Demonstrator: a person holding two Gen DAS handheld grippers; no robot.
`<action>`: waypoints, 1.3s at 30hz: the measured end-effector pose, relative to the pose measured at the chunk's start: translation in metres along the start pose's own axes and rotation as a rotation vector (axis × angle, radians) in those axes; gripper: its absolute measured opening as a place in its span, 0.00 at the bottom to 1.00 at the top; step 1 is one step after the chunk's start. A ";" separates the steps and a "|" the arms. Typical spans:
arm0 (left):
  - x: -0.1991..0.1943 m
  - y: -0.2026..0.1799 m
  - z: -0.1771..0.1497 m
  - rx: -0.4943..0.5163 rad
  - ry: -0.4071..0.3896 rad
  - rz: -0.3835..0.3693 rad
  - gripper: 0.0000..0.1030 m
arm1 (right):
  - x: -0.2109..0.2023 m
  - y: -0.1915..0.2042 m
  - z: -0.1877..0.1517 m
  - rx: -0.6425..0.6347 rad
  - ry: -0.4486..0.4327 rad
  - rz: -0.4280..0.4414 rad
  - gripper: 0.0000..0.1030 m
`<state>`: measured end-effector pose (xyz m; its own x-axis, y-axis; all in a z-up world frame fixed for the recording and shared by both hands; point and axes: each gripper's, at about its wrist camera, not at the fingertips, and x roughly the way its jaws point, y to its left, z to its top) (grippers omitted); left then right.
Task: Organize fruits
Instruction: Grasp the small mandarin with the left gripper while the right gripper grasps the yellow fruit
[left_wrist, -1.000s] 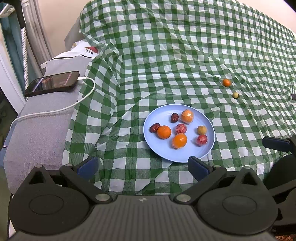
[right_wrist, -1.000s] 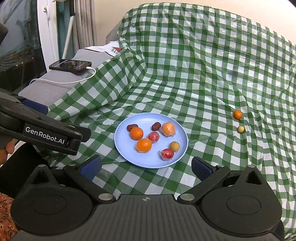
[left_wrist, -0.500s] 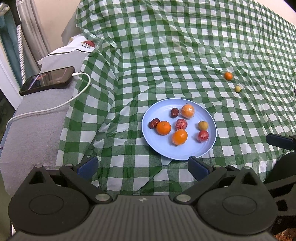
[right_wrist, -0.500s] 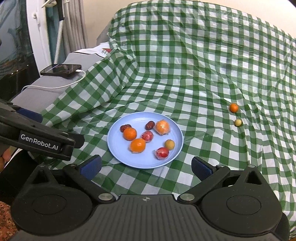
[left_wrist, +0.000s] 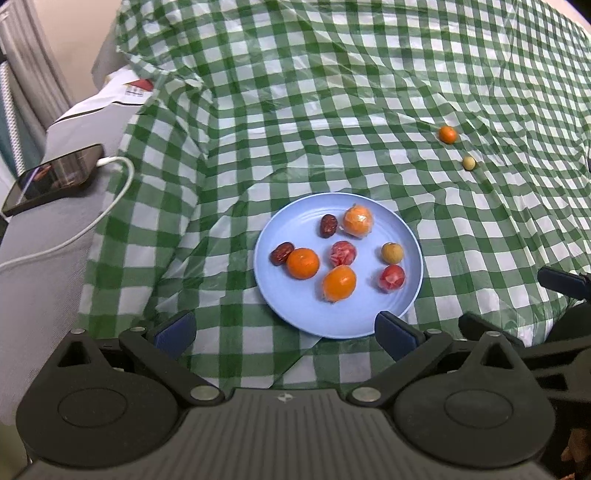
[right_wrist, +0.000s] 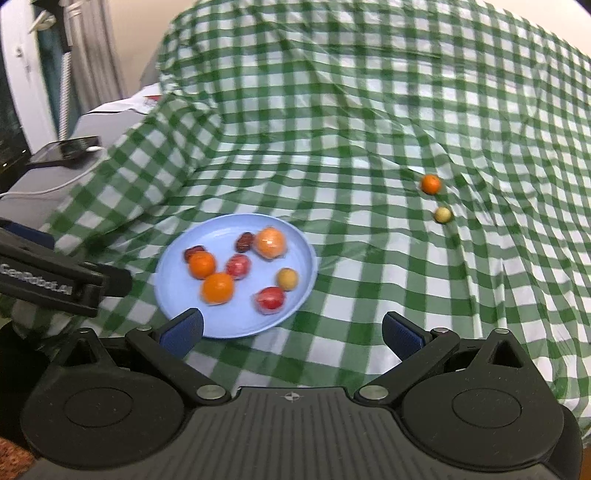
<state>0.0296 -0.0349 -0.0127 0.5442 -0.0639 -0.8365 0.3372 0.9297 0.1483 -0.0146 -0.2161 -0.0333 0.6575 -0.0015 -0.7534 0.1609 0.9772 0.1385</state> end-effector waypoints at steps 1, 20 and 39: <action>0.003 -0.003 0.004 0.005 0.004 -0.005 1.00 | 0.005 -0.005 0.000 0.004 -0.004 -0.015 0.99; 0.096 -0.075 0.116 0.103 0.022 -0.019 1.00 | 0.190 -0.166 0.064 0.224 -0.096 -0.223 0.59; 0.241 -0.232 0.261 0.198 -0.079 -0.203 1.00 | 0.207 -0.274 0.069 0.384 -0.243 -0.565 0.26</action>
<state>0.2826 -0.3606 -0.1111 0.5058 -0.2768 -0.8170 0.5843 0.8067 0.0883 0.1280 -0.4988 -0.1830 0.5351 -0.5752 -0.6188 0.7423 0.6697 0.0193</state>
